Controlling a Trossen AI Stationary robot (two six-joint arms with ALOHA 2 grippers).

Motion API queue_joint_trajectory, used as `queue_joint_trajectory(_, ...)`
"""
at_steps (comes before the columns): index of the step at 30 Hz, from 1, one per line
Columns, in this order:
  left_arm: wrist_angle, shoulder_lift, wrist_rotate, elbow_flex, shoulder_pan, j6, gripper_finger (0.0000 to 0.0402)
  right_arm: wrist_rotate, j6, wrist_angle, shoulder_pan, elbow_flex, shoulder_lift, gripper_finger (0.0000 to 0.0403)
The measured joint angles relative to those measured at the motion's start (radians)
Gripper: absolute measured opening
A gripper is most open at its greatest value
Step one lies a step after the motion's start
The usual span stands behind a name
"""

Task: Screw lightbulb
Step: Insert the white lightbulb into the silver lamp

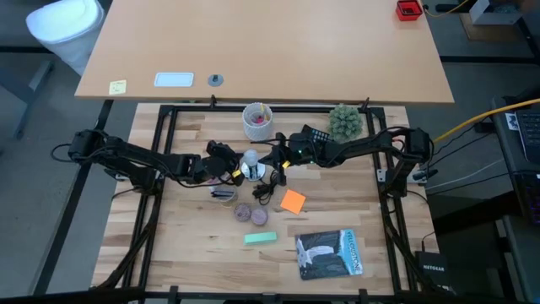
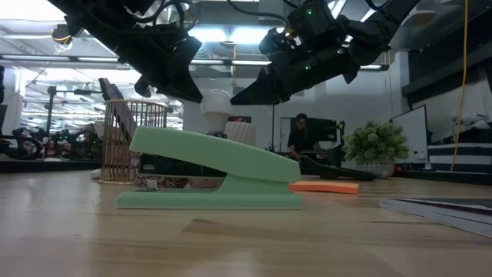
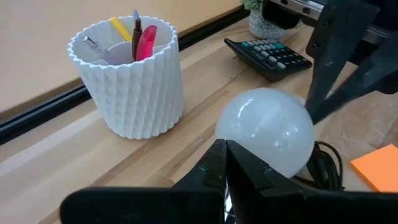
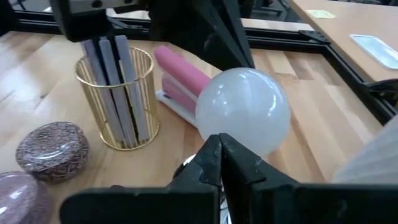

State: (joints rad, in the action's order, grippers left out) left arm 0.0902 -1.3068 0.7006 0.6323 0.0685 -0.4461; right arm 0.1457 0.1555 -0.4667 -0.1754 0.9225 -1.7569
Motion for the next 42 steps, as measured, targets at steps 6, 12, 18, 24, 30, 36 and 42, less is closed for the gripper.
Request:
queue_joint_trajectory(6,0.0,0.0,0.0,0.0,0.0,0.0,0.0001,-0.013,0.0,0.0,0.0,0.0,0.0,0.0007)
queue_joint_trajectory(12,-0.004,0.0,-0.001,0.0,0.0,0.001,0.0001,-0.014,0.0,-0.001,0.0,0.0,0.0,0.0007)
queue_joint_trajectory(18,-0.005,0.001,0.026,0.0,0.001,0.008,0.0001,-0.016,0.0,-0.001,-0.001,0.0,0.008,0.0007)
queue_joint_trajectory(24,-0.002,0.009,0.045,0.002,0.001,0.017,0.0001,-0.02,0.0,-0.006,-0.001,0.0,0.025,0.0007)
queue_joint_trajectory(30,-0.005,0.013,0.051,0.002,0.004,0.017,0.0001,-0.019,0.0,-0.003,-0.001,0.0,0.032,0.0007)
queue_joint_trajectory(36,-0.031,0.013,0.054,0.002,0.016,0.015,0.0001,-0.018,0.0,0.003,-0.001,0.0,0.032,0.0007)
queue_joint_trajectory(42,-0.037,0.032,0.076,0.002,0.031,0.031,0.0001,-0.014,0.007,0.007,-0.001,0.0,0.039,0.0007)
